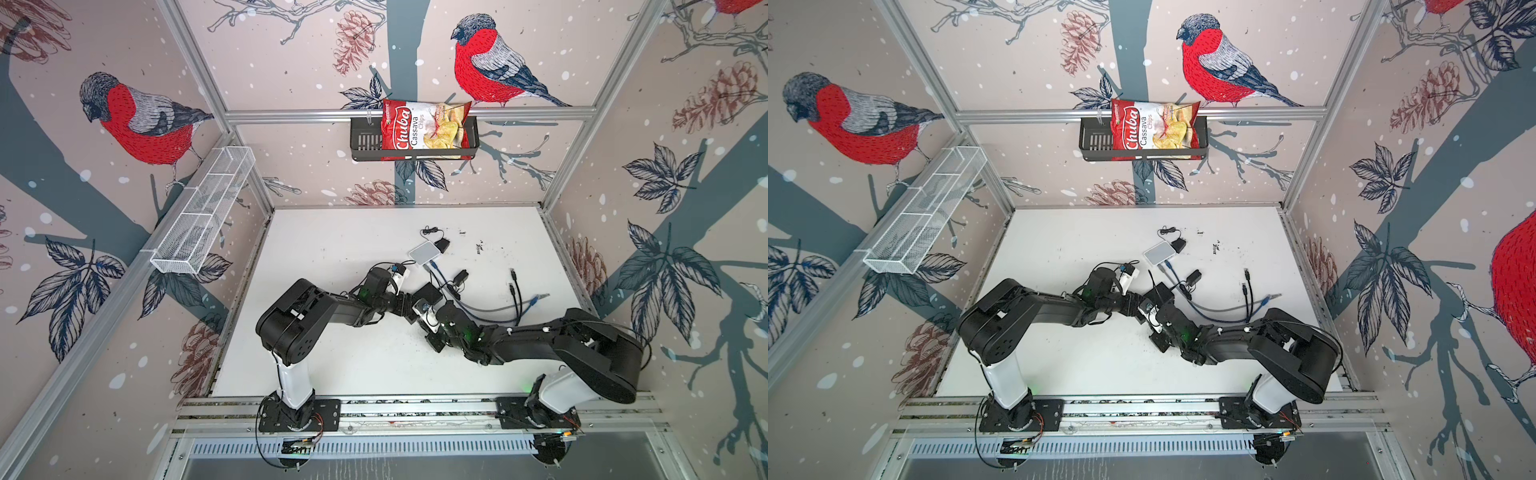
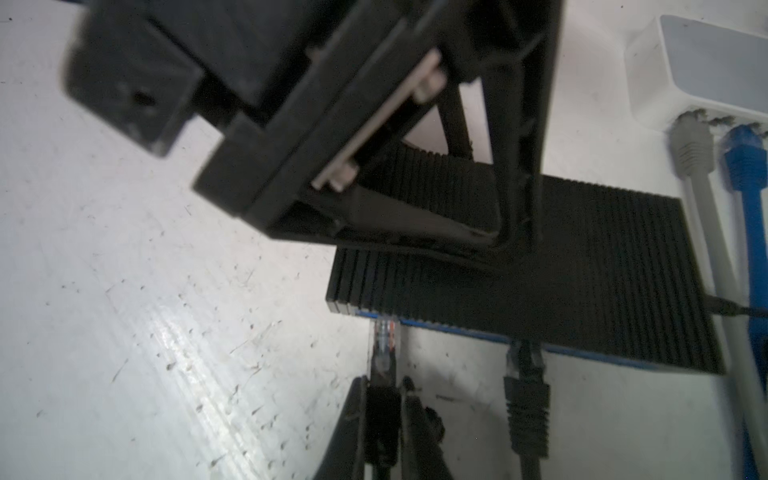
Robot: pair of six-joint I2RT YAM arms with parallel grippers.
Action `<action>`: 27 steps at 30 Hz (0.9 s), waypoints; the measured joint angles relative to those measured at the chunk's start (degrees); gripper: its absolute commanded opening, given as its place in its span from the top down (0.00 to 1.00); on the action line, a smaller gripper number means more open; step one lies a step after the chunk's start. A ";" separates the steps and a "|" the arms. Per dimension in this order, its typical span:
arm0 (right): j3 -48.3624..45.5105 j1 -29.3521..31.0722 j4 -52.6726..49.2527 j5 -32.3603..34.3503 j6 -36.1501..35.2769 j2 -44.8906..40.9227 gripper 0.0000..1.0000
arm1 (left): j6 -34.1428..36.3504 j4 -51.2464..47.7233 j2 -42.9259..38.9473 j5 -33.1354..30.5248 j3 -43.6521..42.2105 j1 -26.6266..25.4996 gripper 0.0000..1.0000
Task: Insert the plug into the switch port
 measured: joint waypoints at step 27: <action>-2.10 2.12 2.91 1.70 3.13 -1.42 0.86 | 0.20 -1.49 0.22 -0.98 0.96 -0.46 0.41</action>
